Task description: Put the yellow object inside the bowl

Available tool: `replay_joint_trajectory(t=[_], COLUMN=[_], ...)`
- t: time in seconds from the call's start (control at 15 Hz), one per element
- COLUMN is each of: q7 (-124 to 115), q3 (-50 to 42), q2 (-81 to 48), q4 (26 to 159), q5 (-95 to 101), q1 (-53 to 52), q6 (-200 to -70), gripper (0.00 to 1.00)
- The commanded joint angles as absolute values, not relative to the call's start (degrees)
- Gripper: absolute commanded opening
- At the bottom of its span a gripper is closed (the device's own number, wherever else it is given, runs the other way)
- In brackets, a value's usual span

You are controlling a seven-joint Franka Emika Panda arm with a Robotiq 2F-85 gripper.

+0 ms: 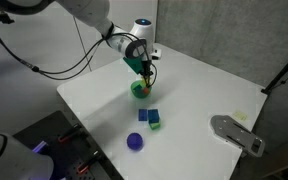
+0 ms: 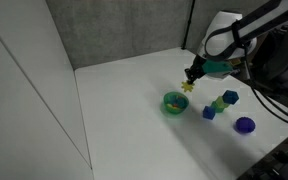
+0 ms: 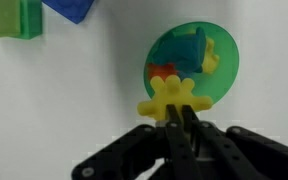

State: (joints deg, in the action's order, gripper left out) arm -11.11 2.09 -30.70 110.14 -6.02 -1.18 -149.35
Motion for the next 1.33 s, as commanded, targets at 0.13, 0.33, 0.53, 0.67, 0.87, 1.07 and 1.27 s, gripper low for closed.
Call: replay_joint_trajectory(t=[0.13, 0.33, 0.53, 0.67, 0.87, 1.07, 1.27], q7=[-14.6, -15.0, -14.9, -14.5, -13.9, -11.6, -10.9], q3=[1.1, 0.6, -0.1, -0.3, 0.0, 1.8, 1.5], q2=[-37.6, -40.0, -40.9, -40.7, -39.1, -35.4, -30.3], q4=[100.9, 98.8, 98.2, 98.8, 100.1, 102.7, 105.4], q5=[-6.4, -5.7, -5.1, -5.0, -5.4, -7.0, -6.7], q1=[-4.2, -5.6, -6.5, -6.9, -6.7, -4.8, -4.0], q6=[-147.6, -148.4, -148.7, -148.6, -147.8, -145.8, -142.6], gripper=[0.03, 0.03, 0.36, 0.51, 0.75, 0.98, 1.0])
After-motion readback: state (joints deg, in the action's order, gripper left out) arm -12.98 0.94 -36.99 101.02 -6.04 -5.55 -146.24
